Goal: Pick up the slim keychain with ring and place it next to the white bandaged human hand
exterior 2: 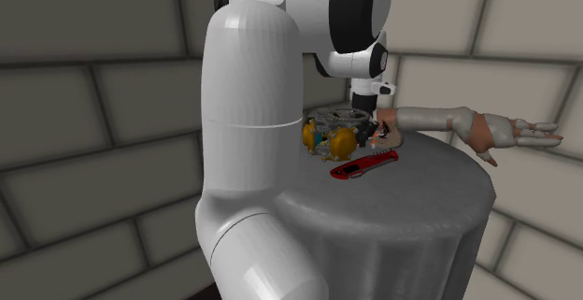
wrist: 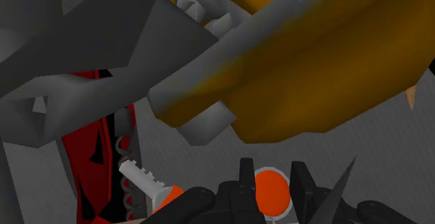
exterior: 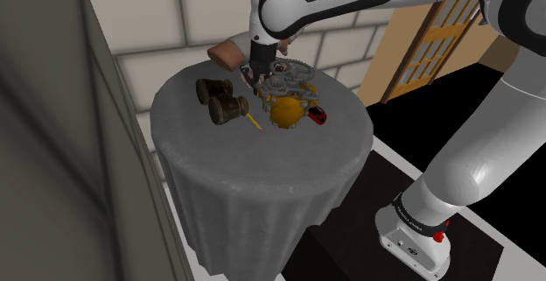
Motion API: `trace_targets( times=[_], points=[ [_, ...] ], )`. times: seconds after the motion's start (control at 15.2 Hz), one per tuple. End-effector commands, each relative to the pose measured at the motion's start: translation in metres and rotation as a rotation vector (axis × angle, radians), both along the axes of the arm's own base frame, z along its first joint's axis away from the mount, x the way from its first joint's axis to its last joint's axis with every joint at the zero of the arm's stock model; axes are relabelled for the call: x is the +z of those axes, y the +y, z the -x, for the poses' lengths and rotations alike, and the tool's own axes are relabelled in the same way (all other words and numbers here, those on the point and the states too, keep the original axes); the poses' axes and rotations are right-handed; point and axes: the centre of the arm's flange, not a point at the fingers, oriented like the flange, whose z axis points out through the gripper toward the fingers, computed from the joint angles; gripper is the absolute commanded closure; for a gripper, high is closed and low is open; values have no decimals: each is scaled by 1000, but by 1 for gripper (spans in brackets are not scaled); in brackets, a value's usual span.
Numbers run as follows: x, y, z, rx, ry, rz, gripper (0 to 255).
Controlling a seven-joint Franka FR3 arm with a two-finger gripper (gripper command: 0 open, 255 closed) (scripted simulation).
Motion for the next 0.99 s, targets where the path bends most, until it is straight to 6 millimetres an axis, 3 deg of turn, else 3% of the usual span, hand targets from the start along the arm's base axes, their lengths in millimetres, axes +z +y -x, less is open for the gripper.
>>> trace_targets(
  times=[0.0, 0.26, 0.33, 0.66, 0.92],
  points=[
    [-1, 0, 0, 0, 0, 0, 255],
    [-1, 0, 0, 0, 0, 0, 255],
    [-1, 0, 0, 0, 0, 0, 0],
    [-1, 0, 0, 0, 0, 0, 0],
    [49, 0, -1, 0, 0, 0, 0]
  ],
)
